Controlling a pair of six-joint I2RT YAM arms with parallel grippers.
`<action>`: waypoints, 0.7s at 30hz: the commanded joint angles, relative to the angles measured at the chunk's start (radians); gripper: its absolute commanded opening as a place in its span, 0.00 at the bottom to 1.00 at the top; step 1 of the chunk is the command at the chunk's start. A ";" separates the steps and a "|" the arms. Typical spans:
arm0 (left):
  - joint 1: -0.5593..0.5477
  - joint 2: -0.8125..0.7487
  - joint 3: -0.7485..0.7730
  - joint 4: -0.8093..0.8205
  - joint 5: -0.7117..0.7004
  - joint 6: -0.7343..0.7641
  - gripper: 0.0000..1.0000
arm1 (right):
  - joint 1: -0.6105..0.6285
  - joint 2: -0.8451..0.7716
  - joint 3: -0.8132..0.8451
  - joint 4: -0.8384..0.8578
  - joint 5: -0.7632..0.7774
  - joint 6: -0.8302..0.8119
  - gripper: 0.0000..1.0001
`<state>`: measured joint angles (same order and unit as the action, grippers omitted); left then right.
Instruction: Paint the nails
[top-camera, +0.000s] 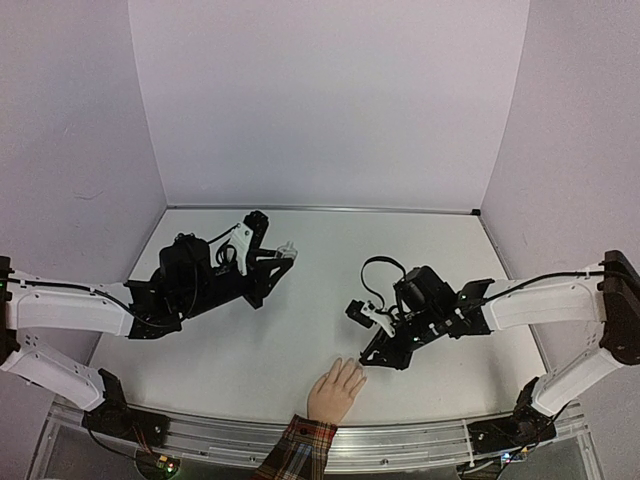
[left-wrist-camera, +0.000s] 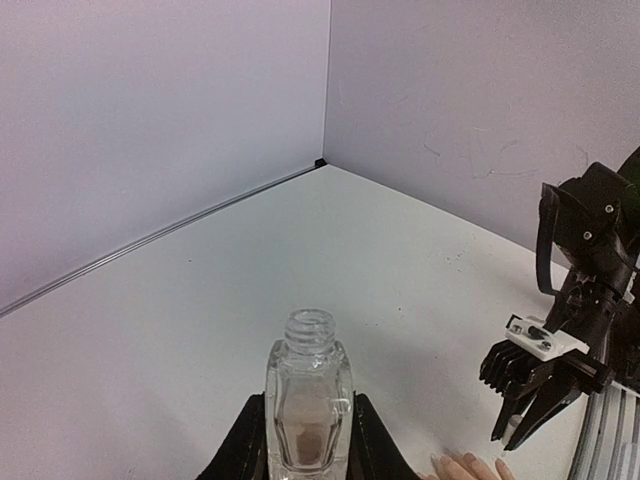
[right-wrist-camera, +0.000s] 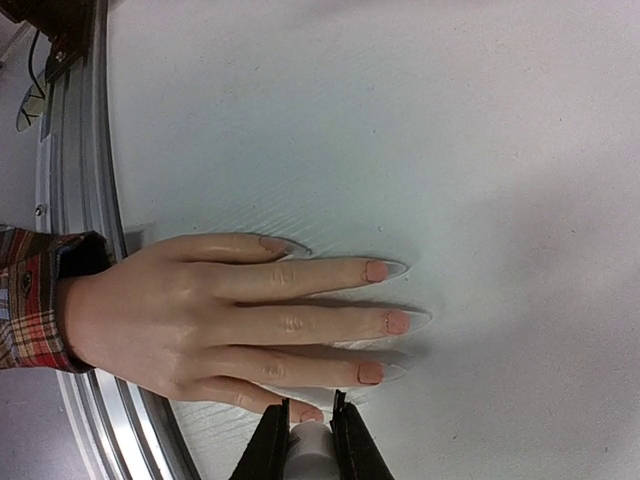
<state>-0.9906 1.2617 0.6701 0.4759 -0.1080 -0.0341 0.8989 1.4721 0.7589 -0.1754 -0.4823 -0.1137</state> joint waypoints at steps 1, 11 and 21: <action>0.010 -0.023 0.019 0.050 0.012 0.003 0.00 | -0.002 0.026 0.023 0.004 0.004 0.005 0.00; 0.018 -0.031 0.010 0.048 0.022 0.002 0.00 | -0.002 0.048 0.034 0.003 0.019 -0.001 0.00; 0.025 -0.028 0.005 0.051 0.034 0.001 0.00 | -0.002 0.062 0.038 0.013 0.005 -0.005 0.00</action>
<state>-0.9738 1.2613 0.6701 0.4759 -0.0898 -0.0341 0.8989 1.5176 0.7593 -0.1784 -0.4770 -0.1123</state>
